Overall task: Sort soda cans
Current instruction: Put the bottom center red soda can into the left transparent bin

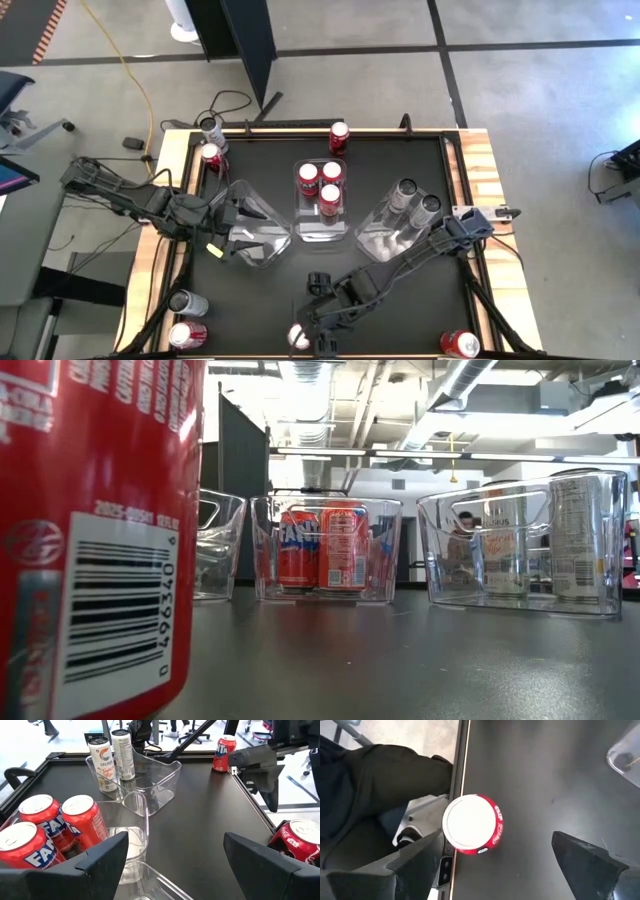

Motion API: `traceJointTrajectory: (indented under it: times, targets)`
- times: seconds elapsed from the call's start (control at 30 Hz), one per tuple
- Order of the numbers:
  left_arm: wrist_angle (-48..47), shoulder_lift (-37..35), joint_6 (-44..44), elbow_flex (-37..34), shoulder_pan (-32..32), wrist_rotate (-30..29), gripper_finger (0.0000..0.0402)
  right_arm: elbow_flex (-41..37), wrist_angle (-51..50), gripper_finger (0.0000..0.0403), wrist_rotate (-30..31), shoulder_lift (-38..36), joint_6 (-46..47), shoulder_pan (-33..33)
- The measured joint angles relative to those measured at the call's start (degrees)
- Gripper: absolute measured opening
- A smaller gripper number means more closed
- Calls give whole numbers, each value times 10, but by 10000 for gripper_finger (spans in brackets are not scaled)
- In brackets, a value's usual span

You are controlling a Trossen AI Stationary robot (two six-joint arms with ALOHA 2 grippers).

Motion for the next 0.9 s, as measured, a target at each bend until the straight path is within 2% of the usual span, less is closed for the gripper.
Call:
traceJointTrajectory:
  times: [0.2, 0.27, 0.37, 0.47, 0.63, 0.9]
  targets:
    - [6, 2, 4, -1, 0, 8, 320, 0, -8, 388, 0, -2, -4, 6]
    - [27, 11, 17, -10, -6, 58, 320, 0, -29, 388, 14, -7, -4, 10]
    - [69, 43, 47, -20, -32, 175, 320, 0, -58, 388, 70, -24, 0, 18]
    - [110, 81, 90, -20, -71, 225, 320, 0, -75, 388, 126, -50, 1, 24]
    - [158, 158, 178, -19, -125, 230, 320, 0, -85, 388, 216, -99, 2, 39]
    - [264, 286, 222, -4, -149, 211, 351, 1, -129, 388, 296, -143, 33, 63]
